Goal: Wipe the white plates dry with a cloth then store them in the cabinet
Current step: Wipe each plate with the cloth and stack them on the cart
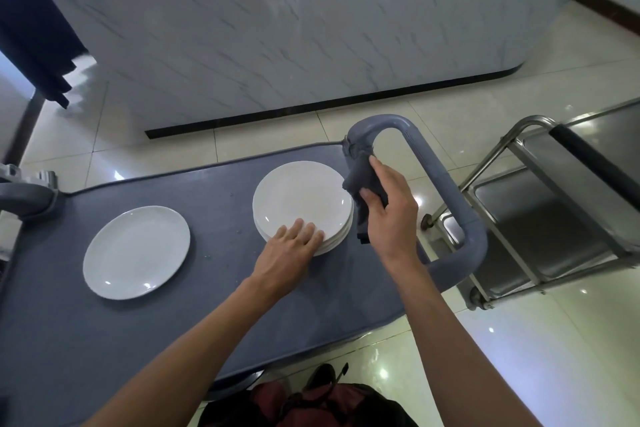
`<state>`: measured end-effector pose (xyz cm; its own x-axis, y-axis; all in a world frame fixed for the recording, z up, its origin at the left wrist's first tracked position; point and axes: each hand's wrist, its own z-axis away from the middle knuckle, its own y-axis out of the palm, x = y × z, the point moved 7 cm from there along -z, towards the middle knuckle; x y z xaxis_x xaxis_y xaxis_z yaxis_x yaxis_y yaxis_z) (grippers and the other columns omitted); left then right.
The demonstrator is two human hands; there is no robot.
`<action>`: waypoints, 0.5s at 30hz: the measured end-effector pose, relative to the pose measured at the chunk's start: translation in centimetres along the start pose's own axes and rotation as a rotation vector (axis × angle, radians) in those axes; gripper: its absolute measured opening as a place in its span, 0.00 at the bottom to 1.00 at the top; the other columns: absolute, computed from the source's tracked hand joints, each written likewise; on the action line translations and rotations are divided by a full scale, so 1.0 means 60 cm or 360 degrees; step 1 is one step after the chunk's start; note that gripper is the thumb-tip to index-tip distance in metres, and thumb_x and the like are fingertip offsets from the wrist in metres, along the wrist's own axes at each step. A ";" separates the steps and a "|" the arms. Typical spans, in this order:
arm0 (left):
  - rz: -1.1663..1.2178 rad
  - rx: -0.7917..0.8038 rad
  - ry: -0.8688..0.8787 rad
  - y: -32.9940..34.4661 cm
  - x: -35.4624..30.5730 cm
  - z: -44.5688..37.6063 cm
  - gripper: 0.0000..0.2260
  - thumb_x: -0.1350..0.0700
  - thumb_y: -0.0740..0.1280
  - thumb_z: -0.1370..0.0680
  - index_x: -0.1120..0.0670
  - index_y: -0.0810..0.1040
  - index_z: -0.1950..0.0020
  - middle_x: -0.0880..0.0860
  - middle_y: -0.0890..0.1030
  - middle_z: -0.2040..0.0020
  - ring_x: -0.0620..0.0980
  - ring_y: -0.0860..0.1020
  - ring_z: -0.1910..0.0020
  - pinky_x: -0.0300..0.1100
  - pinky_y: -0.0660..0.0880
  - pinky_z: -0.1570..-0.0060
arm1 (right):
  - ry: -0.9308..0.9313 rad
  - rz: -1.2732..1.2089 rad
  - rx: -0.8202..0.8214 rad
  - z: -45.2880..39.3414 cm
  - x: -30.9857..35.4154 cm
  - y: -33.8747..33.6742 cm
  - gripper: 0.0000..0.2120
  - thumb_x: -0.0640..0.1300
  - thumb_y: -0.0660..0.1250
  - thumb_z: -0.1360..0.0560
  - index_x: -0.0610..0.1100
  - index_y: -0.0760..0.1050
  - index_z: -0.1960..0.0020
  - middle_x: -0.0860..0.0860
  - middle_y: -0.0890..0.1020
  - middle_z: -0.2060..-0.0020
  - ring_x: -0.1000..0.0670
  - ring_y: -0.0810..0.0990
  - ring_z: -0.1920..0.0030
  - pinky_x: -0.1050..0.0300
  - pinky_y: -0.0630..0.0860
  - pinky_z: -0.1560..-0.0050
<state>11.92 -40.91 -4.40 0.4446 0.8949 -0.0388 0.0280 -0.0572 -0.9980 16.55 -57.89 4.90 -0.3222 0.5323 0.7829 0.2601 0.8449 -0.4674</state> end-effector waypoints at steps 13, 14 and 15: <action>0.0268 -0.0224 -0.0483 -0.044 0.161 0.078 0.06 0.54 0.66 0.22 0.54 0.80 0.56 0.51 0.80 0.60 0.54 0.77 0.56 0.45 0.71 0.68 | -0.0057 -0.0110 0.0138 0.011 0.099 0.112 0.26 0.33 0.70 0.25 0.45 0.73 0.29 0.56 0.77 0.37 0.60 0.73 0.36 0.71 0.64 0.36; 0.0266 -0.0212 -0.0523 -0.043 0.180 0.091 0.07 0.55 0.66 0.22 0.55 0.80 0.57 0.51 0.80 0.61 0.55 0.77 0.57 0.46 0.73 0.67 | -0.0046 -0.0136 0.0165 0.014 0.110 0.129 0.25 0.32 0.70 0.25 0.44 0.73 0.29 0.58 0.76 0.38 0.61 0.72 0.37 0.72 0.64 0.36; 0.0260 -0.0205 -0.0561 -0.043 0.199 0.104 0.07 0.56 0.66 0.22 0.55 0.80 0.59 0.52 0.80 0.62 0.56 0.77 0.58 0.47 0.75 0.66 | -0.0037 -0.0169 0.0197 0.017 0.121 0.147 0.25 0.32 0.70 0.25 0.44 0.73 0.29 0.59 0.76 0.38 0.61 0.73 0.38 0.73 0.64 0.36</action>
<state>11.56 -27.31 -2.62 0.1191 0.9651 -0.2333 0.1042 -0.2458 -0.9637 15.55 -46.53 6.02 -0.3633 0.4393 0.8216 0.1097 0.8959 -0.4305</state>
